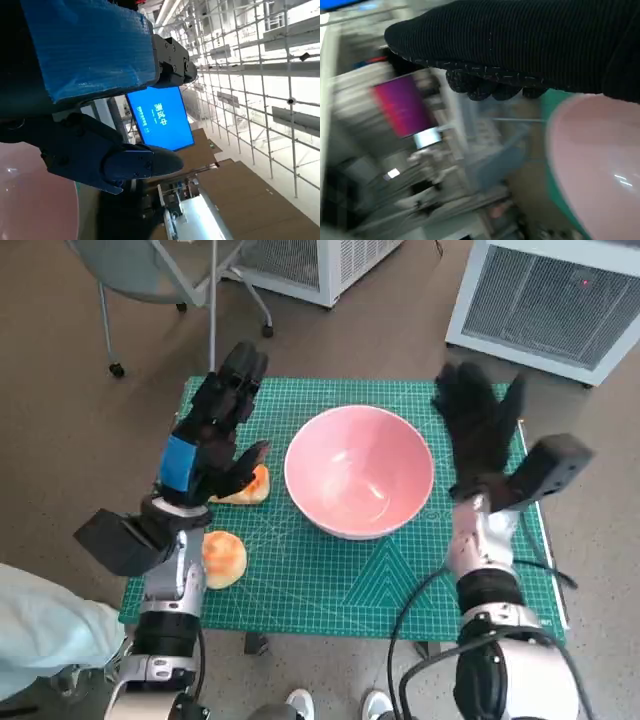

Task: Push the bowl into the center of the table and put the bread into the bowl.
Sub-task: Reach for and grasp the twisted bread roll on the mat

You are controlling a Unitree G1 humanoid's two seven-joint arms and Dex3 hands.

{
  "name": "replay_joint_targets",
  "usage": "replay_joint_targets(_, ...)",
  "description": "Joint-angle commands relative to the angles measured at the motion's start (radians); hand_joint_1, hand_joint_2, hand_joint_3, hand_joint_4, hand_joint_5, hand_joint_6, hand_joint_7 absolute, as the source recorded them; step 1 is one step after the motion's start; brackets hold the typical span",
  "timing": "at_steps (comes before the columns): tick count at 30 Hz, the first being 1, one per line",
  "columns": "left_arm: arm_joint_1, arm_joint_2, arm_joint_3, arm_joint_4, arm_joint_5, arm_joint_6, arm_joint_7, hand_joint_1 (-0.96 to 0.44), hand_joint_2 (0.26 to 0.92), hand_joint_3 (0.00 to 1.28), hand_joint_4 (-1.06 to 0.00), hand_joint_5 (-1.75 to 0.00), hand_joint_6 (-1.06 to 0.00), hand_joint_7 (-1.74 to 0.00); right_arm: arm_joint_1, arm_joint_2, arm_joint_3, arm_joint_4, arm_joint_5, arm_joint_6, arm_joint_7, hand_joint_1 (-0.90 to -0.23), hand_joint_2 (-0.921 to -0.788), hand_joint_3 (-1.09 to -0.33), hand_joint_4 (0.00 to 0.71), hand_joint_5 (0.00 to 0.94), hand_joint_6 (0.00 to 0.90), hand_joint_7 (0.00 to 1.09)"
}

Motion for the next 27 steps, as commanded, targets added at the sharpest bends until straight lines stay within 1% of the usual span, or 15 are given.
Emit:
replay_joint_targets(1, -0.026, -0.022, -0.018, 0.006, 0.013, -0.007, 0.002, -0.65, 0.921, 0.37, -0.17, 0.0, -0.29, -0.04, 0.067, -0.026, 0.071, -0.058, -0.079, -0.121, 0.015, -0.611, -0.921, -0.804, 0.205, 0.002, 0.159, 0.27)
replay_joint_targets(2, -0.029, -0.024, -0.021, 0.009, 0.013, -0.008, 0.001, -0.65, 0.921, 0.37, -0.17, 0.0, -0.29, -0.04, 0.081, -0.034, 0.091, -0.078, -0.102, -0.151, 0.013, -0.612, -0.921, -0.799, 0.205, 0.002, 0.16, 0.27)
replay_joint_targets(3, -0.031, -0.025, -0.022, 0.011, 0.013, -0.008, 0.0, -0.65, 0.921, 0.37, -0.17, 0.0, -0.29, -0.04, 0.09, -0.039, 0.105, -0.092, -0.117, -0.172, 0.01, -0.616, -0.921, -0.797, 0.205, 0.002, 0.16, 0.27)
replay_joint_targets(4, -0.035, -0.027, -0.024, 0.015, 0.01, -0.01, -0.005, -0.65, 0.921, 0.37, -0.17, 0.0, -0.29, -0.04, 0.109, -0.048, 0.125, -0.122, -0.141, -0.203, 0.008, -0.62, -0.921, -0.792, 0.205, 0.002, 0.16, 0.27)
replay_joint_targets(6, -0.042, -0.029, -0.027, 0.021, 0.004, -0.011, -0.015, -0.65, 0.921, 0.37, -0.17, 0.0, -0.29, -0.04, 0.14, -0.063, 0.155, -0.175, -0.176, -0.245, 0.003, -0.635, -0.921, -0.783, 0.202, 0.001, 0.159, 0.27)
replay_joint_targets(9, -0.05, -0.032, -0.029, 0.023, -0.004, -0.01, -0.028, -0.64, 0.921, 0.37, -0.17, 0.0, -0.29, -0.04, 0.182, -0.079, 0.185, -0.253, -0.202, -0.272, 0.003, -0.653, -0.921, -0.785, 0.2, 0.0, 0.151, 0.28)
replay_joint_targets(11, -0.055, -0.035, -0.031, 0.022, -0.009, -0.008, -0.039, -0.63, 0.921, 0.37, -0.17, 0.0, -0.29, -0.04, 0.219, -0.088, 0.2, -0.321, -0.201, -0.277, 0.016, -0.667, -0.921, -0.788, 0.201, 0.001, 0.147, 0.28)
replay_joint_targets(13, -0.057, -0.038, -0.033, 0.018, -0.015, -0.005, -0.051, -0.63, 0.921, 0.37, -0.17, 0.0, -0.29, -0.04, 0.255, -0.088, 0.211, -0.386, -0.187, -0.272, 0.028, -0.676, -0.921, -0.789, 0.202, 0.001, 0.146, 0.29)
replay_joint_targets(16, -0.059, -0.046, -0.038, 0.007, -0.023, 0.002, -0.066, -0.62, 0.921, 0.37, -0.17, 0.0, -0.29, -0.03, 0.312, -0.069, 0.223, -0.503, -0.142, -0.235, 0.043, -0.687, -0.921, -0.788, 0.204, 0.002, 0.142, 0.3)
replay_joint_targets(17, -0.059, -0.048, -0.04, 0.002, -0.025, 0.004, -0.07, -0.62, 0.921, 0.37, -0.17, 0.0, -0.29, -0.03, 0.33, -0.064, 0.228, -0.54, -0.13, -0.221, 0.045, -0.691, -0.921, -0.787, 0.205, 0.002, 0.133, 0.31)
replay_joint_targets(18, -0.058, -0.051, -0.043, -0.003, -0.027, 0.005, -0.075, -0.62, 0.921, 0.37, -0.17, 0.0, -0.29, -0.03, 0.352, -0.058, 0.234, -0.585, -0.12, -0.207, 0.043, -0.696, -0.921, -0.785, 0.206, 0.001, 0.108, 0.36)
replay_joint_targets(20, -0.057, -0.055, -0.049, -0.012, -0.029, 0.008, -0.083, -0.61, 0.921, 0.37, -0.17, 0.0, -0.28, -0.03, 0.384, -0.052, 0.244, -0.655, -0.107, -0.181, 0.038, -0.704, -0.921, -0.781, 0.206, 0.001, 0.085, 0.41)
replay_joint_targets(22, -0.056, -0.059, -0.055, -0.02, -0.027, 0.01, -0.088, -0.61, 0.921, 0.37, -0.17, 0.0, -0.28, -0.03, 0.408, -0.048, 0.252, -0.708, -0.1, -0.158, 0.031, -0.712, -0.921, -0.775, 0.207, 0.0, 0.056, 0.47)
replay_joint_targets(23, -0.055, -0.06, -0.058, -0.024, -0.026, 0.01, -0.091, -0.61, 0.921, 0.37, -0.17, 0.0, -0.28, -0.03, 0.417, -0.047, 0.255, -0.729, -0.099, -0.148, 0.027, -0.714, -0.921, -0.772, 0.207, 0.0, 0.053, 0.48)
replay_joint_targets(27, -0.055, -0.064, -0.068, -0.032, -0.02, 0.01, -0.1, -0.6, 0.921, 0.37, -0.17, 0.0, -0.28, -0.03, 0.429, -0.042, 0.264, -0.768, -0.105, -0.126, 0.012, -0.722, -0.921, -0.76, 0.209, 0.001, 0.039, 0.52)
